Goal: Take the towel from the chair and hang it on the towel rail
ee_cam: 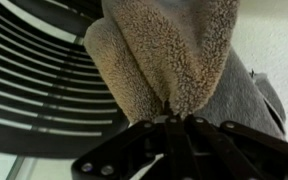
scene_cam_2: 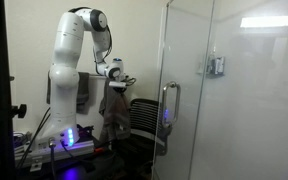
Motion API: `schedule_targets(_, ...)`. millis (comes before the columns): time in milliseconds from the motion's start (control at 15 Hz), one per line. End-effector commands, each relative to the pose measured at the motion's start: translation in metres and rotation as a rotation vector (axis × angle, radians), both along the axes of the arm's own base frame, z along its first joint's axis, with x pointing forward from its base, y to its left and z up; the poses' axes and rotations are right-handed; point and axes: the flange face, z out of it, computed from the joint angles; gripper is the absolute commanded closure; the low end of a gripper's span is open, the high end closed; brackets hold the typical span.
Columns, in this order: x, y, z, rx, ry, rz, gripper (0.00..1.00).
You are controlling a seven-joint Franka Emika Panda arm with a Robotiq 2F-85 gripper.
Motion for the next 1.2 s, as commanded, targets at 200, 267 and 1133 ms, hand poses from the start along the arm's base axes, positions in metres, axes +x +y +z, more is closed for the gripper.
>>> schedule_targets(200,-0.061,0.058,0.146,0.088,-0.366,-0.018,0.98)
schedule_targets(267,-0.077,0.067,0.168,0.121,-0.421,-0.027,0.98)
schedule_targets(1133,-0.144,0.109,0.284,0.285,-0.766,0.083,0.98)
